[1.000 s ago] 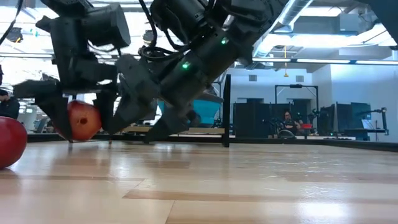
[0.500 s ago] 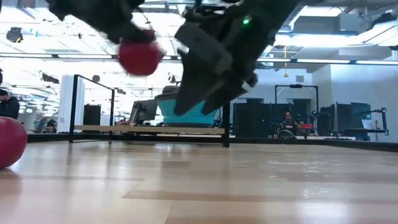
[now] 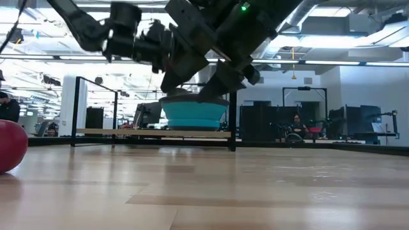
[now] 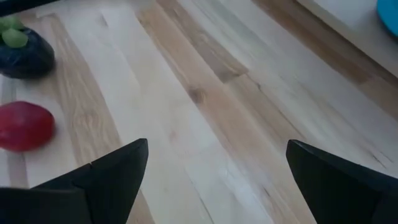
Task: Pick & Place Fruit
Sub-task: Put the top left red pomegranate into the blue strainer bowl on the shelf
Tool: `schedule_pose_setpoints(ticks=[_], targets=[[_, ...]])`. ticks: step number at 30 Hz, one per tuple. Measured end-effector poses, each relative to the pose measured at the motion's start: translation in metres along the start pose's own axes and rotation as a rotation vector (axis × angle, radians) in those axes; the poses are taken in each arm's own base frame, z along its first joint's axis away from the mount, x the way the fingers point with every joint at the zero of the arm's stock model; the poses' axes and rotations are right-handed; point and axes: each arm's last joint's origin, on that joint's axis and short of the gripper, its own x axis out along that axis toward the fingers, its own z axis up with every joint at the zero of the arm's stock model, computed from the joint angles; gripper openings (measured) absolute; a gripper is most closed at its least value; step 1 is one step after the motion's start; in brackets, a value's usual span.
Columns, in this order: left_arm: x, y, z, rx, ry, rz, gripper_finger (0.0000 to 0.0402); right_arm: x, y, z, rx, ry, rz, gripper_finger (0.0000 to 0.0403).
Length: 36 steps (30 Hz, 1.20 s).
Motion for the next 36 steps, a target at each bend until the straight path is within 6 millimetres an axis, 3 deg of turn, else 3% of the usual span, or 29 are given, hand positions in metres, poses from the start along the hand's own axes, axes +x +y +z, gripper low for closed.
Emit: schedule_pose_setpoints(ticks=[4,10,25,36], targets=[[0.007,0.02,-0.019,-0.01,0.052,0.071,0.0348,0.0,0.0,0.0,0.004,-0.003,0.002,0.0376],[0.014,0.031,-0.032,-0.007,0.037,0.102,0.0353,0.002,-0.001,0.002,0.006,-0.003,0.001,0.0376],[0.014,0.032,-0.037,-0.068,0.062,0.073,0.0356,0.004,-0.004,0.003,0.013,0.009,0.009,0.0376],[0.014,0.033,-0.036,-0.099,0.059,0.07,0.0395,0.004,-0.002,0.005,0.029,-0.009,0.024,0.0376]])
